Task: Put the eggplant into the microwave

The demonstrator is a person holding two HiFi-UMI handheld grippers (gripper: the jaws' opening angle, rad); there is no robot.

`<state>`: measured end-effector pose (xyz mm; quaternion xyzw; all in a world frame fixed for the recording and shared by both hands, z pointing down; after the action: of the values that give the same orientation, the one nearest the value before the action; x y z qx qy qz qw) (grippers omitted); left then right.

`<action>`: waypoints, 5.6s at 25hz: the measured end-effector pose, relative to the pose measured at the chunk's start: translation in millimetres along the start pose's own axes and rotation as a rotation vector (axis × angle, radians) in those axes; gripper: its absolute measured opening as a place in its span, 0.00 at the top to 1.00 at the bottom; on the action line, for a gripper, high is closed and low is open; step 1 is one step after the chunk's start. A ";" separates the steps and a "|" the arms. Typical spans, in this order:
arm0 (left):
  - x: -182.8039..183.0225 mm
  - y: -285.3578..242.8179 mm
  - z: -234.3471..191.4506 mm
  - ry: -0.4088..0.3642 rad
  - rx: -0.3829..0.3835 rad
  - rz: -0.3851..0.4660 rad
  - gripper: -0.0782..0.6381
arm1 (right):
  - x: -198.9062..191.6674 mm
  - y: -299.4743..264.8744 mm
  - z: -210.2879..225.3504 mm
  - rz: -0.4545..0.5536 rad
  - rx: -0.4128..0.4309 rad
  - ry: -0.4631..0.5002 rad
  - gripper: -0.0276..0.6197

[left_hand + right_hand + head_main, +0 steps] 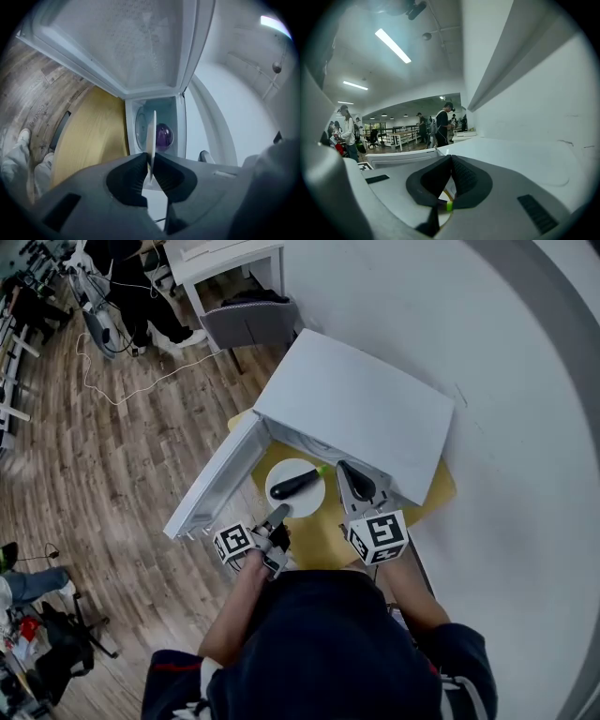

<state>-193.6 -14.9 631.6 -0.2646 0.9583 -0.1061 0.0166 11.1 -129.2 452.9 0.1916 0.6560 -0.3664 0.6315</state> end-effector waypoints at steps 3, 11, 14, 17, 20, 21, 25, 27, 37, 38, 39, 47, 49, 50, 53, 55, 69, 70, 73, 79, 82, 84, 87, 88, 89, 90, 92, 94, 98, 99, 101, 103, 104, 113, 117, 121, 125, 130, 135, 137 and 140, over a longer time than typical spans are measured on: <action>4.1 -12.0 -4.6 -0.005 0.005 -0.053 0.84 | 0.2 1.0 2.3 -0.010 -0.030 -0.002 0.94; 18.2 -47.0 -22.1 0.004 0.003 -0.145 0.84 | -9.3 4.9 7.6 -0.040 -0.101 -0.004 0.94; 24.4 -59.6 -26.3 0.003 0.002 -0.160 0.84 | -10.5 6.2 10.6 -0.050 -0.124 -0.008 0.94; 28.8 -71.5 -29.8 0.003 0.002 -0.169 0.84 | -12.2 6.2 14.2 -0.058 -0.135 -0.011 0.94; 30.5 -81.0 -33.4 0.009 0.000 -0.178 0.84 | -13.9 5.8 17.2 -0.067 -0.143 -0.012 0.94; 31.3 -83.2 -34.9 0.012 0.000 -0.179 0.84 | -14.0 5.5 17.7 -0.069 -0.146 -0.014 0.94; 33.8 -92.0 -41.3 0.027 0.006 -0.177 0.84 | -13.7 4.1 20.6 -0.079 -0.152 -0.015 0.94; 33.2 -97.8 -44.2 0.034 0.012 -0.175 0.84 | -15.3 4.2 23.6 -0.084 -0.154 -0.018 0.94; 36.8 -116.7 -51.2 0.050 0.015 -0.143 0.84 | -22.1 3.3 27.0 -0.101 -0.159 -0.035 0.94; 37.6 -118.6 -51.7 0.054 0.015 -0.139 0.84 | -22.5 3.5 27.4 -0.103 -0.159 -0.035 0.94; 38.4 -120.3 -52.5 0.060 0.013 -0.134 0.84 | -23.1 3.9 27.5 -0.106 -0.159 -0.035 0.94; 44.9 -137.9 -50.9 0.060 0.006 -0.122 0.84 | -25.5 7.5 28.0 -0.116 -0.172 -0.037 0.94; 46.0 -141.5 -49.7 0.054 0.007 -0.122 0.84 | -25.5 8.9 26.3 -0.115 -0.175 -0.036 0.94; 46.4 -143.2 -49.4 0.052 0.008 -0.122 0.84 | -25.7 9.6 25.6 -0.115 -0.177 -0.036 0.94; 46.4 -149.4 -49.5 0.059 0.009 -0.119 0.84 | -27.5 11.5 25.7 -0.117 -0.183 -0.039 0.94; 46.4 -153.8 -49.4 0.065 0.007 -0.121 0.84 | -28.1 12.7 26.1 -0.120 -0.186 -0.038 0.94; 56.0 -178.8 -46.9 0.038 0.019 -0.143 0.84 | -32.7 16.2 26.5 -0.138 -0.192 -0.042 0.94; 56.3 -179.4 -46.4 0.028 0.021 -0.146 0.84 | -33.0 16.6 26.6 -0.140 -0.192 -0.042 0.94; 56.6 -180.2 -46.1 0.022 0.016 -0.143 0.84 | -34.8 18.0 26.8 -0.147 -0.192 -0.042 0.94; 51.6 -181.1 -44.6 0.008 -0.027 -0.200 0.66 | -34.9 18.2 26.4 -0.150 -0.187 -0.040 0.94; 49.7 -175.2 -44.4 -0.039 -0.010 -0.216 0.61 | -34.8 17.8 25.2 -0.148 -0.182 -0.039 0.94; 49.4 -167.9 -43.4 -0.097 0.000 -0.223 0.59 | -34.6 18.1 24.7 -0.146 -0.179 -0.038 0.94; 49.7 -154.1 -43.2 -0.226 0.033 -0.263 0.58 | -34.3 17.9 24.1 -0.145 -0.175 -0.036 0.94; 50.3 -148.6 -43.2 -0.277 0.049 -0.277 0.58 | -34.2 17.7 23.6 -0.144 -0.175 -0.036 0.94; 50.9 -143.0 -42.9 -0.332 0.068 -0.290 0.58 | -33.9 17.5 23.1 -0.143 -0.174 -0.034 0.94; 51.0 -137.8 -41.9 -0.391 0.089 -0.305 0.58 | -33.6 17.4 22.7 -0.142 -0.172 -0.033 0.94; 49.3 -130.2 -38.5 -0.509 0.129 -0.343 0.60 | -33.2 17.9 22.6 -0.140 -0.170 -0.032 0.94; 46.9 -126.3 -34.5 -0.607 0.163 -0.373 0.62 | -33.1 18.3 22.4 -0.140 -0.168 -0.033 0.94; 45.5 -125.2 -27.0 -0.740 0.212 -0.400 0.69 | -33.5 18.0 20.3 -0.138 -0.162 -0.032 0.94; 45.1 -126.0 -25.1 -0.777 0.224 -0.406 0.73 | -33.6 18.2 19.7 -0.138 -0.162 -0.031 0.94; 43.5 -128.8 -20.8 -0.860 0.252 -0.420 0.79 | -33.8 19.0 19.2 -0.139 -0.163 -0.032 0.94; 41.9 -132.5 -17.5 -0.927 0.278 -0.434 0.82 | -35.1 20.5 19.6 -0.140 -0.165 -0.035 0.94; 41.5 -134.4 -16.5 -0.952 0.290 -0.436 0.83 | -35.9 21.1 19.9 -0.140 -0.167 -0.036 0.94; 39.0 -149.4 -12.4 -1.034 0.341 -0.443 0.85 | -37.6 25.6 21.5 -0.142 -0.177 -0.041 0.94; 40.6 -155.1 -9.7 -1.037 0.341 -0.442 0.85 | -39.2 27.0 21.9 -0.147 -0.182 -0.044 0.94; 41.8 -159.8 -7.9 -1.043 0.345 -0.436 0.85 | -38.3 28.4 22.3 -0.147 -0.186 -0.046 0.94; 42.7 -165.4 -6.9 -1.041 0.335 -0.435 0.85 | -39.7 29.1 22.4 -0.146 -0.190 -0.046 0.94; 43.2 -173.2 -4.8 -1.042 0.336 -0.446 0.85 | -41.4 31.5 24.0 -0.149 -0.195 -0.050 0.94; 46.9 -182.2 -2.5 -1.043 0.339 -0.457 0.85 | -44.3 32.6 26.0 -0.156 -0.203 -0.053 0.94; 49.9 -186.9 -1.1 -1.040 0.343 -0.461 0.85 | -45.5 32.8 26.9 -0.162 -0.206 -0.055 0.94; 54.2 -193.5 1.1 -1.044 0.350 -0.463 0.85 | -46.6 33.4 28.3 -0.168 -0.210 -0.056 0.94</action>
<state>-142.6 -204.9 672.9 -0.4773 0.7090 -0.1193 0.5052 60.5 -117.8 491.9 0.0588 0.6864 -0.3525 0.6334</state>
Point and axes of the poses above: the fingertips, and each gripper's own axes: y backward along the fingers, z to its right, x out of its top, the point moved 9 cm from there along y, backward along the fingers, and after that the axes turned 1 degree about x, right-handed, at the moved point
